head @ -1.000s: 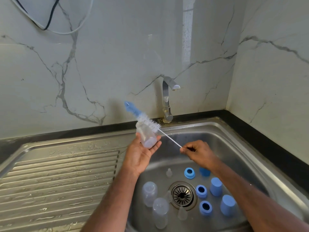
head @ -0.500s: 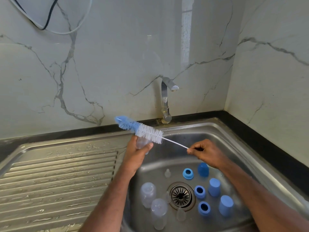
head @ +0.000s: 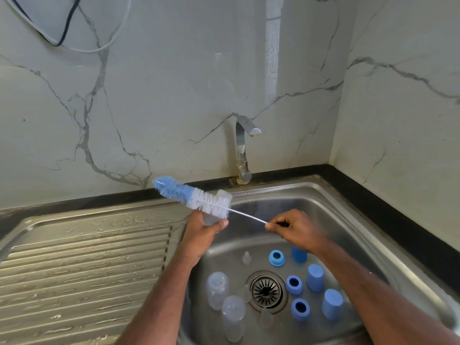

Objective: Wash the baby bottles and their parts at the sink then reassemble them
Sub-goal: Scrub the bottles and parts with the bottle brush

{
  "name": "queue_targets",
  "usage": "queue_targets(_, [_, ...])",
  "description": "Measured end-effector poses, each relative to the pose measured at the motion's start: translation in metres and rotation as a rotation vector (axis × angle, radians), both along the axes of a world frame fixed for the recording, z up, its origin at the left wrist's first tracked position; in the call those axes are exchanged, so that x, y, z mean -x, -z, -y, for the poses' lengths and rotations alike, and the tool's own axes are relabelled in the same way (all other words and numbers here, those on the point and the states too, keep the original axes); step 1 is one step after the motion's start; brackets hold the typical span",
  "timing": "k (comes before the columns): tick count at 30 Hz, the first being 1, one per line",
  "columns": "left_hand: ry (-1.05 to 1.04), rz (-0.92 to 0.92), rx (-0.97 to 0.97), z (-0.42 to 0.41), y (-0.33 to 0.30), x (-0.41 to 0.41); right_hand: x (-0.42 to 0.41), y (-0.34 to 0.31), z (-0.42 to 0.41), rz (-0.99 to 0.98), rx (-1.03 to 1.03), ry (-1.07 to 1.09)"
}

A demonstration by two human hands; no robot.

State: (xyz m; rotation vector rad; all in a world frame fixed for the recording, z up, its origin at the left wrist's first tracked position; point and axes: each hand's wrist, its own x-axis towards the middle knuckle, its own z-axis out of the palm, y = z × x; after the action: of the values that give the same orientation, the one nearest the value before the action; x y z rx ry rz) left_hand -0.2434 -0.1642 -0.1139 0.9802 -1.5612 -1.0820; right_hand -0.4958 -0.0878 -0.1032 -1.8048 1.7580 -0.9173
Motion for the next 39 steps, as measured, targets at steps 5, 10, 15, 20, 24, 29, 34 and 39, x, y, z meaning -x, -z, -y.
queue_targets(5, [-0.018,-0.054,-0.038,0.006,0.003,-0.005,0.010,-0.004,-0.002,0.023,0.007,0.018])
queue_targets(10, [0.032,0.031,-0.008,0.008,0.008,-0.010,0.008,-0.010,-0.006,0.052,-0.019,-0.028])
queue_targets(15, [0.065,-0.081,0.018,0.007,0.003,-0.011,0.012,-0.007,-0.001,0.093,0.019,0.040])
queue_targets(20, [0.062,-0.071,-0.014,0.008,0.006,-0.015,0.011,-0.008,-0.006,0.098,-0.031,-0.023])
queue_targets(24, [0.127,-0.101,-0.007,0.006,0.005,-0.007,0.004,-0.006,-0.002,0.123,-0.018,0.039])
queue_targets(29, [0.130,-0.402,-0.240,0.005,-0.001,-0.010,0.012,-0.010,-0.009,0.235,-0.087,0.025])
queue_targets(34, [0.138,-0.342,-0.376,-0.004,-0.008,-0.005,0.006,-0.009,-0.010,0.215,-0.116,0.019])
queue_targets(39, [0.058,-0.227,-0.380,-0.004,-0.004,-0.003,0.007,-0.008,-0.012,0.195,-0.089,0.030])
